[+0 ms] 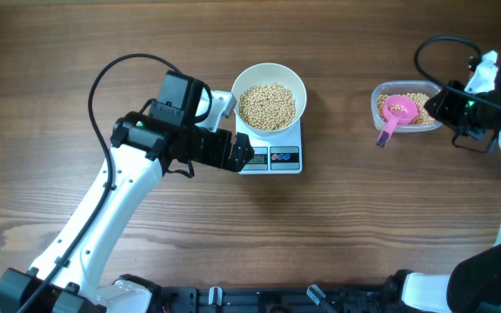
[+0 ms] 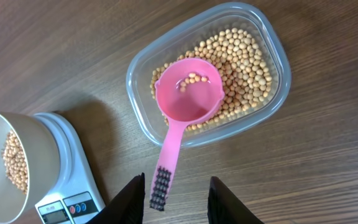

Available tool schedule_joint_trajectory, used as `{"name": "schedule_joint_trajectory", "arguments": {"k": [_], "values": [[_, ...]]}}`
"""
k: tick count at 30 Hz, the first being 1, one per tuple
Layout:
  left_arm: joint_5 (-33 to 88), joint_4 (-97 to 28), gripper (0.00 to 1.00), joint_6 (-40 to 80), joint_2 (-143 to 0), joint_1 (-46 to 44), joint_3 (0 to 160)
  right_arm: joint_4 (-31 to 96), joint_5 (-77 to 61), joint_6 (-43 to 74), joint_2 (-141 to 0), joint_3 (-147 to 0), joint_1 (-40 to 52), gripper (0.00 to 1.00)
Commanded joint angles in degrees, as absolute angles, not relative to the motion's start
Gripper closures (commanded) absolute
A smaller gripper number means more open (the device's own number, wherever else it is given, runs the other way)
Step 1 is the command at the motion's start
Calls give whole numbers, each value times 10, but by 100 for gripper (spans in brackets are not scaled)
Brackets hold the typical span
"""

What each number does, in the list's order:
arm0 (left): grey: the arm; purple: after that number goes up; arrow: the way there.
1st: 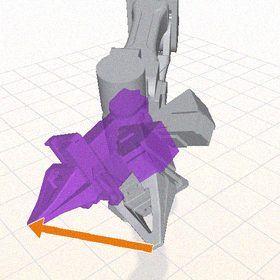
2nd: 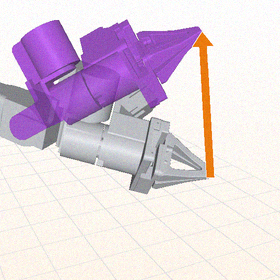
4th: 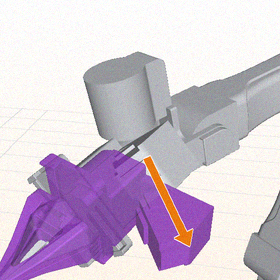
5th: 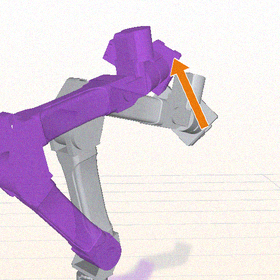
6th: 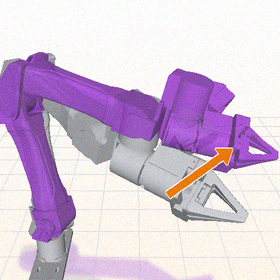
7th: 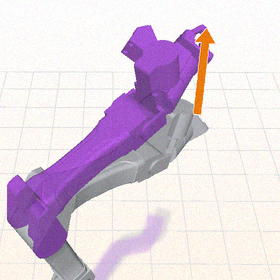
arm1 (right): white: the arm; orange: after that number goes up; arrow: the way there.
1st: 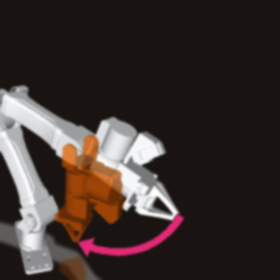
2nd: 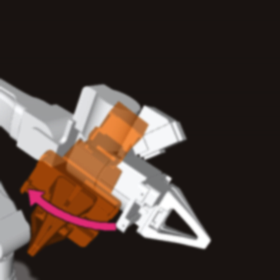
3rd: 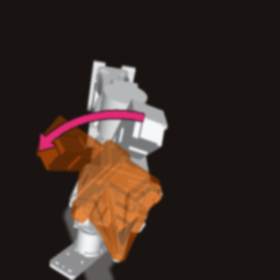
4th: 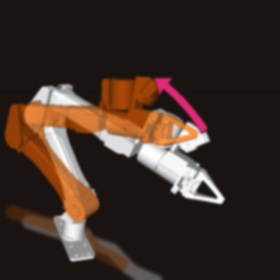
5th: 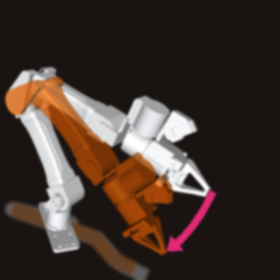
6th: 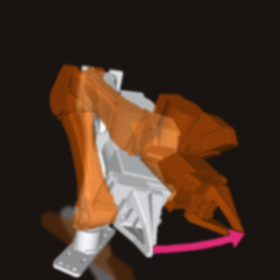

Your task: Scoop item into bowl and weigh 150g on scale

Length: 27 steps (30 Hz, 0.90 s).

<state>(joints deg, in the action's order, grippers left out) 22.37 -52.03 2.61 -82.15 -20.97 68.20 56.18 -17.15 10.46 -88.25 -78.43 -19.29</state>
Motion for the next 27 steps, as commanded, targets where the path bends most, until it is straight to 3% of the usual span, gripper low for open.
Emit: {"name": "schedule_joint_trajectory", "arguments": {"k": [1,17,21,22,23,27], "values": [[229,-519,0,17,-824,-209,685,554,-181,106,-888,-787,-192,63],[229,-519,0,17,-824,-209,685,380,-181,105,-774,-789,-192,51],[229,-519,0,17,-824,-209,685,305,-181,107,-754,-789,-192,34],[229,-519,0,17,-824,-209,685,291,-182,107,-752,-789,-192,21],[229,-519,0,17,-824,-209,685,281,-182,108,-752,-789,-192,0],[229,-519,0,17,-824,-209,685,246,-181,149,-755,-788,-192,0]]}}
